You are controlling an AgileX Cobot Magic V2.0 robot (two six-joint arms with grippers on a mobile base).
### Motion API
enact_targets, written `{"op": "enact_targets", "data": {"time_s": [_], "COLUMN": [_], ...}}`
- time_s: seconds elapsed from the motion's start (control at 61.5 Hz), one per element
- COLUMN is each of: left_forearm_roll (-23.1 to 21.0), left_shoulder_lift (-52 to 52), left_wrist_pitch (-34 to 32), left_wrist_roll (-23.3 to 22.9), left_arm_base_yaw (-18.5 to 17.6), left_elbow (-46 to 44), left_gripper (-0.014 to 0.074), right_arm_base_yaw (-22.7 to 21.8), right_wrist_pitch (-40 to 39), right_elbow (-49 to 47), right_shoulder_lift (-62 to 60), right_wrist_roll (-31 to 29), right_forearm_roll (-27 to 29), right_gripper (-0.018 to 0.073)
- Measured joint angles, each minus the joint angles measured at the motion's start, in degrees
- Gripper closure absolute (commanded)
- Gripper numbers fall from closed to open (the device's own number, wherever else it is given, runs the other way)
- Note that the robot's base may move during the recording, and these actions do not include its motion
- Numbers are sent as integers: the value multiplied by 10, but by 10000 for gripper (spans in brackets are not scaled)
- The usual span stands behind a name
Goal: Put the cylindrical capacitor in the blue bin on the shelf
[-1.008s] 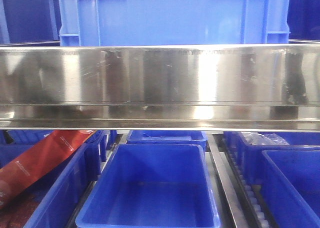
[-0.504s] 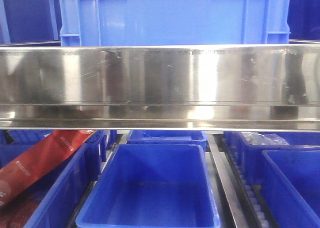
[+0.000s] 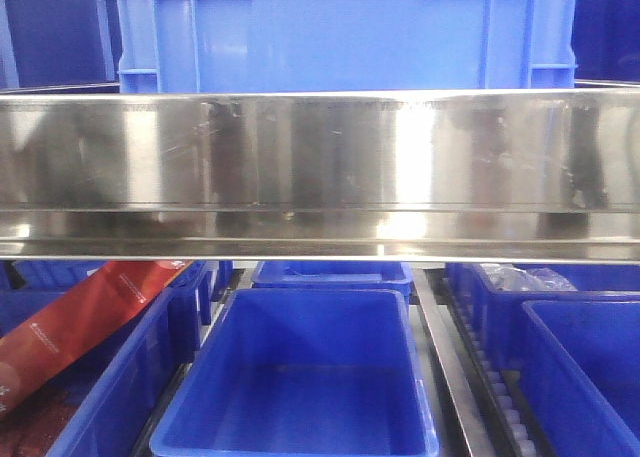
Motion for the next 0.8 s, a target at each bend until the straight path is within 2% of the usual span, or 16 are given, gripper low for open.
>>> {"op": "enact_targets", "data": {"time_s": [0.13, 0.293, 0.439, 0.585, 0.797], "left_forearm_roll": [0, 0, 0, 0, 0], "left_shoulder_lift": [0, 0, 0, 0, 0], "left_wrist_pitch": [-1, -1, -1, -1, -2], "left_wrist_roll": [0, 0, 0, 0, 0], "left_arm_base_yaw": [0, 0, 0, 0, 0], "left_elbow": [0, 0, 0, 0, 0], "left_gripper": [708, 708, 708, 708, 708], "right_arm_base_yaw": [-80, -149, -175, -181, -182], "right_wrist_pitch": [0, -10, -34, -62, -78], "right_elbow": [37, 114, 188, 256, 282], "right_shoulder_lift": [-46, -113, -160, -186, -188], "right_wrist_roll": [0, 4, 21, 26, 28], "right_forearm_roll": [0, 0, -2, -10, -23], "right_gripper": [715, 715, 715, 715, 715]}}
